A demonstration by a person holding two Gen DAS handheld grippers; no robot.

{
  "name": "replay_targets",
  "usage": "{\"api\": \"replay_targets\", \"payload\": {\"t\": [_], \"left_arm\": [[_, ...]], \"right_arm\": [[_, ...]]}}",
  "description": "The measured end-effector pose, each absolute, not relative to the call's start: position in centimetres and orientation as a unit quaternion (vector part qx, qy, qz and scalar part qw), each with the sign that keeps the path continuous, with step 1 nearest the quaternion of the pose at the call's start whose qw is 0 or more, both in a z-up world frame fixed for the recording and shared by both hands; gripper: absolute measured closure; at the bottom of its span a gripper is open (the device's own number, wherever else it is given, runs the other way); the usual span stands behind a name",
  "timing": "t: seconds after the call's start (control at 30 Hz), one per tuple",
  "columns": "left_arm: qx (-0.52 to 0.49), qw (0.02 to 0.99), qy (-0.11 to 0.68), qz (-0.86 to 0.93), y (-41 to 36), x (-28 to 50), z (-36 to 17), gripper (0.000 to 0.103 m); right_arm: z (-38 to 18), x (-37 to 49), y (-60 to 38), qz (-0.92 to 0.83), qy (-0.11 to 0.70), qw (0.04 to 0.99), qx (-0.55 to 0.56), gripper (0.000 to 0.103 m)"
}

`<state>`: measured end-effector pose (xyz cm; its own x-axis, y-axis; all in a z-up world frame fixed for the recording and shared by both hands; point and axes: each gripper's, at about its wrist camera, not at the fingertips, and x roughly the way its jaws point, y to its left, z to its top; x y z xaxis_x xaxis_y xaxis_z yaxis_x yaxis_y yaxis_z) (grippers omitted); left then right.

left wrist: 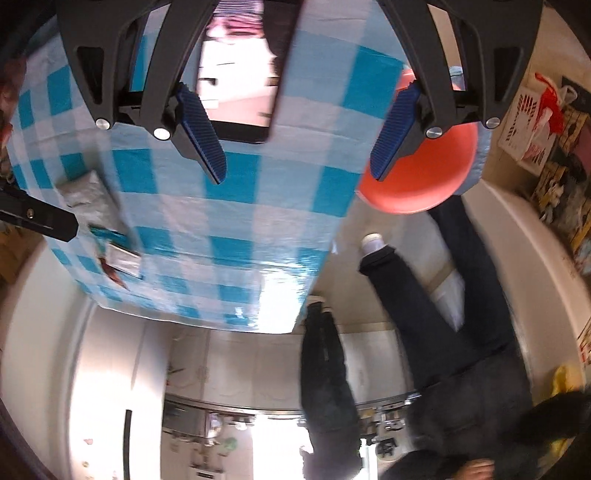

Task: Collect trash
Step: 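Move both open tools back over the remaining packets on the table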

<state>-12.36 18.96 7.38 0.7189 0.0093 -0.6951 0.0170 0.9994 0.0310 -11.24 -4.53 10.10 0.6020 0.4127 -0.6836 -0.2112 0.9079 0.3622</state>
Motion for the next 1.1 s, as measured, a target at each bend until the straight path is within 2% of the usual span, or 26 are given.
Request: {"api": "replay_targets", "payload": {"t": [0.53, 0.8, 1.1], "left_arm": [[0.066, 0.912, 0.388, -0.117, 9.1, -12.0, 7.0, 0.022], [0.075, 0.904, 0.392, -0.153, 4.7, -9.3, 6.9, 0.022], [0.1, 0.889, 0.398, -0.203, -0.3, -3.7, 5.9, 0.022]], "right_arm": [[8.1, -14.0, -18.4, 0.052, 0.398, 0.895, 0.194, 0.02], [7.8, -12.6, -20.9, 0.041, 0.403, 0.895, 0.188, 0.02], [7.7, -7.2, -21.3, 0.077, 0.416, 0.89, 0.172, 0.02]]}}
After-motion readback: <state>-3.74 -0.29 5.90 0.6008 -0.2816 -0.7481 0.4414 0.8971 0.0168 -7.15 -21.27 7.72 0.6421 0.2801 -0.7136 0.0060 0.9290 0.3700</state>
